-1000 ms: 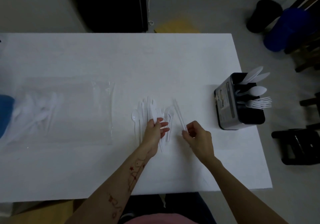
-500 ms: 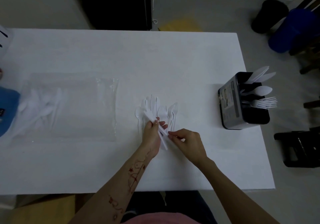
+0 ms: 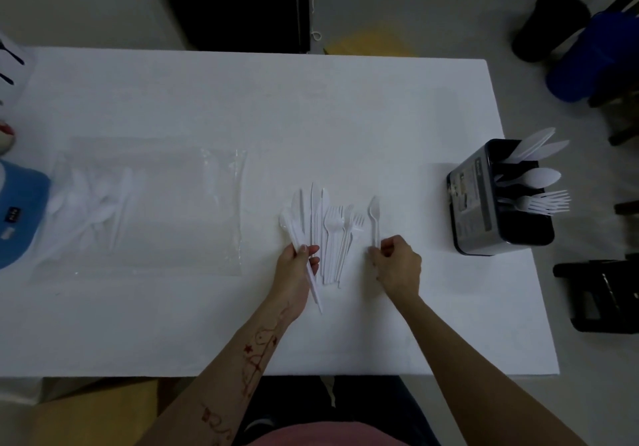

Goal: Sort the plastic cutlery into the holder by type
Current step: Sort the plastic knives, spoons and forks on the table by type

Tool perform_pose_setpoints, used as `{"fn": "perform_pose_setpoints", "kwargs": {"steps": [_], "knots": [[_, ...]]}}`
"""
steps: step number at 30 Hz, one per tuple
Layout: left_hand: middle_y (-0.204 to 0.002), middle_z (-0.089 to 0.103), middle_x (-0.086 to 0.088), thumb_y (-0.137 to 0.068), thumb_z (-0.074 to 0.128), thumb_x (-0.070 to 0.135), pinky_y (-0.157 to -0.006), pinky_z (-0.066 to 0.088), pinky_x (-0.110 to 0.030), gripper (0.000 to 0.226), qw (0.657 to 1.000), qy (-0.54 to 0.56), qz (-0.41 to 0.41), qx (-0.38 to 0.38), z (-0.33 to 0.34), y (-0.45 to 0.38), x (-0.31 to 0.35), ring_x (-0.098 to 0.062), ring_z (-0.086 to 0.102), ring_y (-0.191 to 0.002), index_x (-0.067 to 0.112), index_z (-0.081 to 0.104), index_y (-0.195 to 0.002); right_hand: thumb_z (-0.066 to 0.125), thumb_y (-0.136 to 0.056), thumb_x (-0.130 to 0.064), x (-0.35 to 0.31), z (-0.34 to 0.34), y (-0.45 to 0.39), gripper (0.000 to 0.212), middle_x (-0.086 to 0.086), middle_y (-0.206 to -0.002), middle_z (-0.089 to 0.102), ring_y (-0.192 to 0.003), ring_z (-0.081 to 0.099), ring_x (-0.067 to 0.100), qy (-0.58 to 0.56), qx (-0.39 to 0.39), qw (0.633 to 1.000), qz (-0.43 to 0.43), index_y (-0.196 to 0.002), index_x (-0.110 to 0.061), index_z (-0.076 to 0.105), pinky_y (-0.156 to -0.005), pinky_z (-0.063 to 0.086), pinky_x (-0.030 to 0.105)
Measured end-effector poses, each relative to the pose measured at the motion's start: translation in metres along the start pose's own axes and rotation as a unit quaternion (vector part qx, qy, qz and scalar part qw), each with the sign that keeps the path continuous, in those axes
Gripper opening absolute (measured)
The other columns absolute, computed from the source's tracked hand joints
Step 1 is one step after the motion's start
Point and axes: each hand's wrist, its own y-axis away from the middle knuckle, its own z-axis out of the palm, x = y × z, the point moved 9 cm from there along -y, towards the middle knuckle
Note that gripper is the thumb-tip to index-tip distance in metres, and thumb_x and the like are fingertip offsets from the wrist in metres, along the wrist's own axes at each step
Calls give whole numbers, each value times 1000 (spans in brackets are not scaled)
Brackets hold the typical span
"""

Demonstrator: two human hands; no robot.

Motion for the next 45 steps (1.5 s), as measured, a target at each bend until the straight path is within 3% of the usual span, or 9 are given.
{"fn": "perform_pose_setpoints", "kwargs": {"steps": [6,10,16,21,25,31,37,41,45], "knots": [[-89,58,-4,-102,39,15,-68,50,-26,19,1000,2,21,8,-4,5,2,-16,57,-74,10,56,-95,68,-84,-52,-35,19,26,49,-5,-102,51,-93,56,16,173,23,979,-108,-113,-18,48,-72,50,31],[-89,60,-3,-102,38,15,-61,45,-26,20,999,-28,32,23,-11,7,8,-13,50,-65,14,55,-91,59,-94,-43,-38,50,26,36,-1,-98,56,-88,62,20,176,-49,977,-109,-113,-15,45,-72,50,31],[-85,60,-2,-102,39,16,-56,44,-22,21,999,-18,27,10,-19,10,11,-11,49,-62,13,55,-90,58,-97,-25,-35,19,5,19,8,-99,57,-82,58,25,166,6,982,-95,-102,-10,48,-70,46,36],[-83,62,-2,-102,40,17,-60,44,-24,20,1000,-6,9,1,-21,10,6,-12,51,-64,16,58,-94,59,-94,-43,-60,40,20,28,-1,-92,56,-74,57,15,177,-15,968,-178,-101,-16,52,-65,47,27],[-85,63,-2,-102,40,18,-62,44,-24,21,1000,-11,7,-4,-22,10,7,-13,51,-66,16,59,-94,59,-94,-42,-53,59,24,26,-2,-89,57,-78,61,17,177,-61,972,-144,-98,-17,53,-68,48,27],[-85,63,-1,-102,39,18,-60,47,-20,22,1000,-3,6,-9,-25,9,10,-12,52,-66,18,59,-93,62,-93,-28,-44,40,8,15,2,-86,64,-73,61,19,154,-44,981,-107,-93,-14,56,-68,51,31],[-79,60,-3,-103,37,17,-63,45,-21,30,1000,-4,8,-1,-25,9,9,-12,51,-64,13,59,-83,57,-96,-20,-46,19,10,8,4,-92,62,-76,59,20,154,44,981,-112,-96,-11,56,-67,49,31],[-86,62,-2,-102,39,16,-72,48,-21,23,1000,-4,13,0,-24,8,8,-12,55,-75,13,62,-98,59,-96,-32,-62,55,26,17,-2,-90,61,-75,60,14,189,-25,966,-175,-97,-15,60,-68,48,24],[-96,65,-1,-101,42,13,-78,49,-21,24,1000,15,17,4,-27,7,10,-13,60,-88,13,61,-116,63,-93,-33,-57,68,22,19,1,-86,62,-70,61,15,163,-41,980,-110,-92,-14,60,-62,45,23]]}}
